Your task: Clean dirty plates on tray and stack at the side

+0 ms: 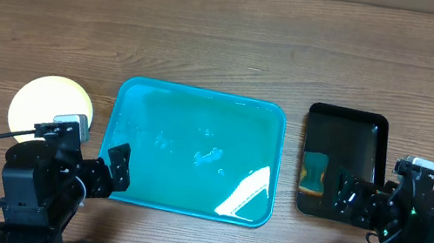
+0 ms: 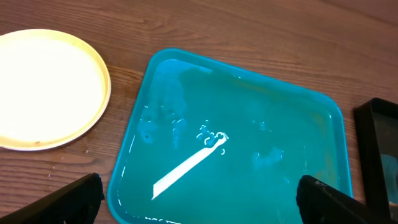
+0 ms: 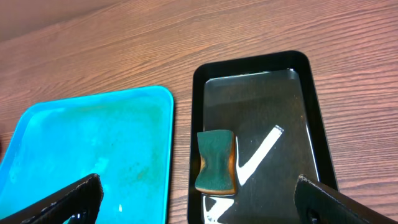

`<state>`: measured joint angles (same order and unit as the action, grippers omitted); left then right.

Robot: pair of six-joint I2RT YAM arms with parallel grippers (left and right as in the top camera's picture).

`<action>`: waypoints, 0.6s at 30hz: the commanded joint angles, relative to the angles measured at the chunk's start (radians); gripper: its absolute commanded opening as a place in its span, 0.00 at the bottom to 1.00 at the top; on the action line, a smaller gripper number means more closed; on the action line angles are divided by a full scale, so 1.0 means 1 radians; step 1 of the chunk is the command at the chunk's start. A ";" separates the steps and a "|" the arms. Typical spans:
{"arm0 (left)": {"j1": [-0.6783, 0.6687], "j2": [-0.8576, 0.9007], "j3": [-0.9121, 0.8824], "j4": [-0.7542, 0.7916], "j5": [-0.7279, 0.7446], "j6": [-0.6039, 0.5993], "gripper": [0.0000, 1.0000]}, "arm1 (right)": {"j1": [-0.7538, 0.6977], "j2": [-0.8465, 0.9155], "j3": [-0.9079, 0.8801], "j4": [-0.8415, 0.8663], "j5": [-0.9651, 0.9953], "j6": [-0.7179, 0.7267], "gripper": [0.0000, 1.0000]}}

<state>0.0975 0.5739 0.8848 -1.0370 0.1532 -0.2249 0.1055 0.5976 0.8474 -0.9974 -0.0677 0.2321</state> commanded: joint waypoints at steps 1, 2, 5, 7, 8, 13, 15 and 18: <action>-0.007 -0.001 -0.008 -0.003 -0.011 0.011 1.00 | 0.000 -0.002 -0.009 0.000 0.014 0.004 1.00; -0.007 -0.001 -0.008 -0.003 -0.011 0.011 1.00 | 0.000 -0.002 -0.009 0.000 0.014 0.004 1.00; -0.007 -0.001 -0.008 -0.004 -0.011 0.011 1.00 | 0.000 -0.002 -0.009 0.000 0.014 0.004 1.00; -0.007 -0.001 -0.008 -0.004 -0.011 0.011 1.00 | 0.000 -0.002 -0.009 0.000 0.014 0.004 1.00; -0.007 -0.001 -0.008 -0.005 -0.011 0.011 1.00 | 0.000 -0.002 -0.009 0.000 0.014 0.004 1.00; -0.007 -0.001 -0.008 -0.006 -0.011 0.011 1.00 | 0.000 -0.011 -0.010 0.000 0.021 0.001 1.00; -0.007 -0.001 -0.008 -0.006 -0.011 0.011 0.99 | -0.001 -0.020 -0.010 0.002 0.068 -0.003 1.00; -0.007 -0.001 -0.008 -0.006 -0.011 0.011 1.00 | -0.001 -0.050 -0.011 0.012 0.084 -0.004 1.00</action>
<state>0.0975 0.5739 0.8845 -1.0409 0.1528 -0.2249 0.1055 0.5865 0.8467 -0.9974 -0.0319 0.2317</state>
